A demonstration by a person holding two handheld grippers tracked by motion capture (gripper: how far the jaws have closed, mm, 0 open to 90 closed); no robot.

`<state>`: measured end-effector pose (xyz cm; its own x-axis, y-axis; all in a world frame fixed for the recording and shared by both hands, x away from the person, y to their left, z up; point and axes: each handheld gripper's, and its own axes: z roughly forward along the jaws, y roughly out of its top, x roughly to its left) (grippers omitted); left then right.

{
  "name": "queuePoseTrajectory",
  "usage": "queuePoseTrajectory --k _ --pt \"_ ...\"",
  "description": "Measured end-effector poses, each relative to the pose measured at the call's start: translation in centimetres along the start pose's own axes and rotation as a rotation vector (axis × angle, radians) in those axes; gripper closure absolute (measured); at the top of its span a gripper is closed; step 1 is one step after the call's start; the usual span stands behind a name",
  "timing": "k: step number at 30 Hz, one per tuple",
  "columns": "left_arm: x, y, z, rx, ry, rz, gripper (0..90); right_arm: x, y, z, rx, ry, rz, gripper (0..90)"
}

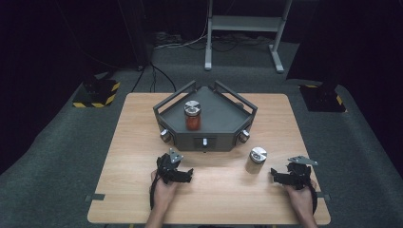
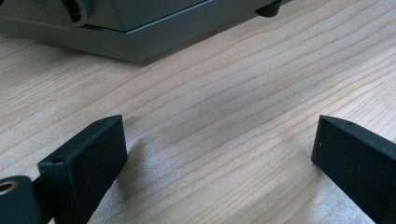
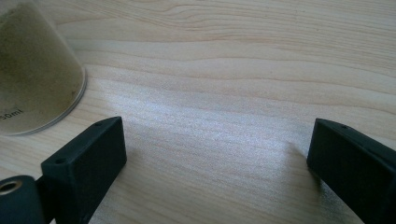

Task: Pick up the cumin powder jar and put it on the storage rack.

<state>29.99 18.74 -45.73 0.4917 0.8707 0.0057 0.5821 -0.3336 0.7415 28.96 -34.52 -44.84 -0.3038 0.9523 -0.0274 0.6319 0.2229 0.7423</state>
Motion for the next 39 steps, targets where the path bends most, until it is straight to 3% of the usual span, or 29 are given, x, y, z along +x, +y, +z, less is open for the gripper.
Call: queuePoseTrajectory --k 10,19,25,31,39 --pt "0.0 0.0 0.0 0.0 0.0 0.001 3.3 -0.3 0.0 -0.2 0.003 0.016 -0.019 5.8" --pt "0.0 0.0 0.0 0.0 0.0 0.001 3.3 -0.5 -0.3 -0.9 -0.01 0.083 -0.043 6.8" --pt "0.0 0.0 0.0 0.0 0.0 0.001 3.3 0.0 -0.5 -1.4 -0.036 0.146 -0.087 6.8" --pt "0.0 0.0 0.0 0.0 0.0 0.0 3.3 0.1 -0.7 -1.5 -0.059 0.214 -0.105 7.3" --pt "0.0 0.0 0.0 0.0 0.0 0.001 3.3 0.4 -0.5 -1.1 -0.081 0.264 -0.122 7.9"
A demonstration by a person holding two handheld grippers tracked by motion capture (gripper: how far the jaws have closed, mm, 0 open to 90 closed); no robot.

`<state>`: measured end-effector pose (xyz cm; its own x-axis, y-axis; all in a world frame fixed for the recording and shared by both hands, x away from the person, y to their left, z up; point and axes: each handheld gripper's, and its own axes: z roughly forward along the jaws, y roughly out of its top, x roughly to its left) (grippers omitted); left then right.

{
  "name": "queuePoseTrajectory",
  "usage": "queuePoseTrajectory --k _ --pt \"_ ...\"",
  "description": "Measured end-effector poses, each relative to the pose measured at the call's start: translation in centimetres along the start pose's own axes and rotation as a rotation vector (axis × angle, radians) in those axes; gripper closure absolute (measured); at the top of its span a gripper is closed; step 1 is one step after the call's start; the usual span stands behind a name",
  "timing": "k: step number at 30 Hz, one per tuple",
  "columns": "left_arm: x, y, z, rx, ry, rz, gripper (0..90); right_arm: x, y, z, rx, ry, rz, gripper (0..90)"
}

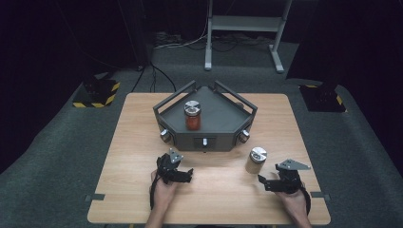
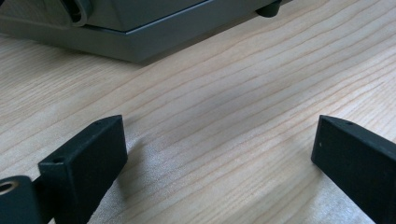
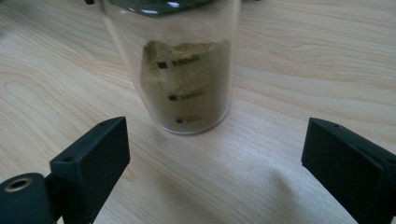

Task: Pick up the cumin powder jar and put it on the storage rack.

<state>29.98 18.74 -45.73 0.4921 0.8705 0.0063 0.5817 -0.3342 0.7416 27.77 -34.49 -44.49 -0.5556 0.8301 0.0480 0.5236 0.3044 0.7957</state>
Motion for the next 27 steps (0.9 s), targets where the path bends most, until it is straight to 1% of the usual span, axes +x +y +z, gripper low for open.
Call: queuePoseTrajectory --k 8,11,18,22,27 --pt "0.0 0.0 0.0 0.0 0.0 -0.001 3.3 0.2 0.5 0.6 -0.04 0.03 -0.014 9.1" --pt "0.0 0.0 0.0 0.0 0.0 0.0 3.3 0.2 0.8 0.8 -0.052 0.037 -0.013 9.6" --pt "0.0 0.0 0.0 0.0 0.0 0.0 3.3 -0.5 1.2 1.9 -0.073 0.082 -0.01 12.7" --pt "0.0 0.0 0.0 0.0 0.0 0.0 3.3 -0.5 1.1 2.3 -0.098 0.09 0.003 14.5" --pt "0.0 0.0 0.0 0.0 0.0 0.0 3.3 -0.2 1.2 2.7 -0.116 0.083 0.005 16.4"
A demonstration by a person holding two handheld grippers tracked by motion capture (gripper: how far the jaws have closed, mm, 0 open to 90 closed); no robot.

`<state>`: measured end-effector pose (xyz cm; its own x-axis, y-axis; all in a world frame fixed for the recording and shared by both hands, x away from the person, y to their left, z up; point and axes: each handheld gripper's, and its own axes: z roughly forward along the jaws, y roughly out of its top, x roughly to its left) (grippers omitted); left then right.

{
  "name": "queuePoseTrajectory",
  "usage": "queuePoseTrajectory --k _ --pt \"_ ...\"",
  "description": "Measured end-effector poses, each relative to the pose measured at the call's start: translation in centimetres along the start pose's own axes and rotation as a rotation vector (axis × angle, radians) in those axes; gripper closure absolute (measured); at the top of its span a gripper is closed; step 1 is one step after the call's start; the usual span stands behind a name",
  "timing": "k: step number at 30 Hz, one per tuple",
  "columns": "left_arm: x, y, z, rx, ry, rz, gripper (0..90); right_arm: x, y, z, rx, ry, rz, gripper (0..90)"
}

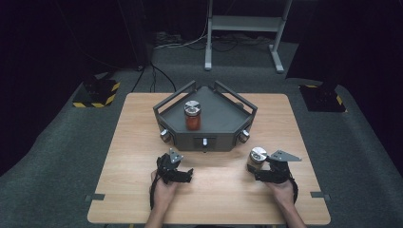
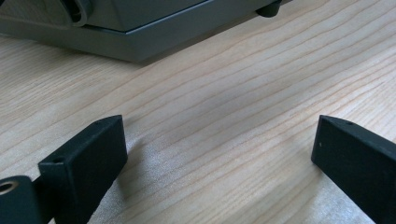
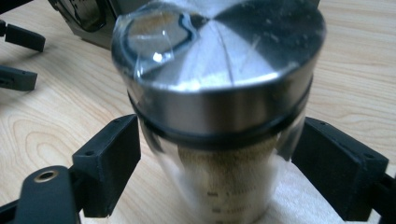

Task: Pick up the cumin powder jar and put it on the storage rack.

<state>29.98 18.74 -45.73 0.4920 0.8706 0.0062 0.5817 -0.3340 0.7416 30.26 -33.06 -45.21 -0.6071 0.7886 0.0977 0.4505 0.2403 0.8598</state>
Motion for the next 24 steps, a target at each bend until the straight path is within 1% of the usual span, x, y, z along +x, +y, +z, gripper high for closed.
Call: queuePoseTrajectory --k 4,9,24 --pt "0.0 0.0 0.0 0.0 0.0 0.0 3.3 0.18 0.01 0.27 -0.012 -0.006 -0.002 18.7" --pt "0.0 0.0 0.0 0.0 0.0 0.0 3.3 0.29 0.07 0.58 -0.009 -0.009 -0.01 20.8" --pt "0.0 -0.01 0.0 0.0 0.0 0.0 3.3 0.35 -0.2 0.63 -0.023 -0.018 -0.022 26.7"
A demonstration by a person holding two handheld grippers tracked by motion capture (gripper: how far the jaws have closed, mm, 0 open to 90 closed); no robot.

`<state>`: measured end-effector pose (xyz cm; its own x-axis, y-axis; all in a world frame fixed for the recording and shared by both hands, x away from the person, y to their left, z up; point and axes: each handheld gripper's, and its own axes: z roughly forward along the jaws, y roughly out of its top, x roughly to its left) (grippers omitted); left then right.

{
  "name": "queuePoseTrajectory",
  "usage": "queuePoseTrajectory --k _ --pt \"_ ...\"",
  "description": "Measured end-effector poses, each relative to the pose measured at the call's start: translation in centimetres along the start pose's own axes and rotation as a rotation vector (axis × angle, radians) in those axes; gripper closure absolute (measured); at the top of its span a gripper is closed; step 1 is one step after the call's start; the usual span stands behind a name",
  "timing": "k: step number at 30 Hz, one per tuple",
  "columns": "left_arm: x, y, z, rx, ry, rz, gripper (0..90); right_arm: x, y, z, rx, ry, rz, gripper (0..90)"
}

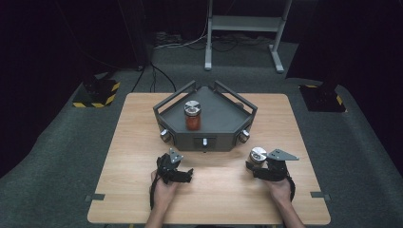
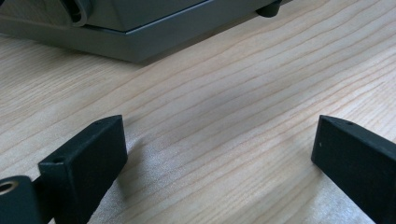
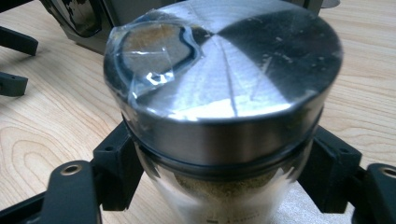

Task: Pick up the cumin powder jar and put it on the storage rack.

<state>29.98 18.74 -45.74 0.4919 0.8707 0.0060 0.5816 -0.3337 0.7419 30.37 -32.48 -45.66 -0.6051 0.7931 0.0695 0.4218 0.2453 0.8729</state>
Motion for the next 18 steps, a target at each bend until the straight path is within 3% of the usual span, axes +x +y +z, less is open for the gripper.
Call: queuePoseTrajectory --k 18 --pt "0.0 0.0 0.0 0.0 0.0 0.0 3.3 0.09 0.21 -0.07 0.009 -0.005 -0.019 28.9"
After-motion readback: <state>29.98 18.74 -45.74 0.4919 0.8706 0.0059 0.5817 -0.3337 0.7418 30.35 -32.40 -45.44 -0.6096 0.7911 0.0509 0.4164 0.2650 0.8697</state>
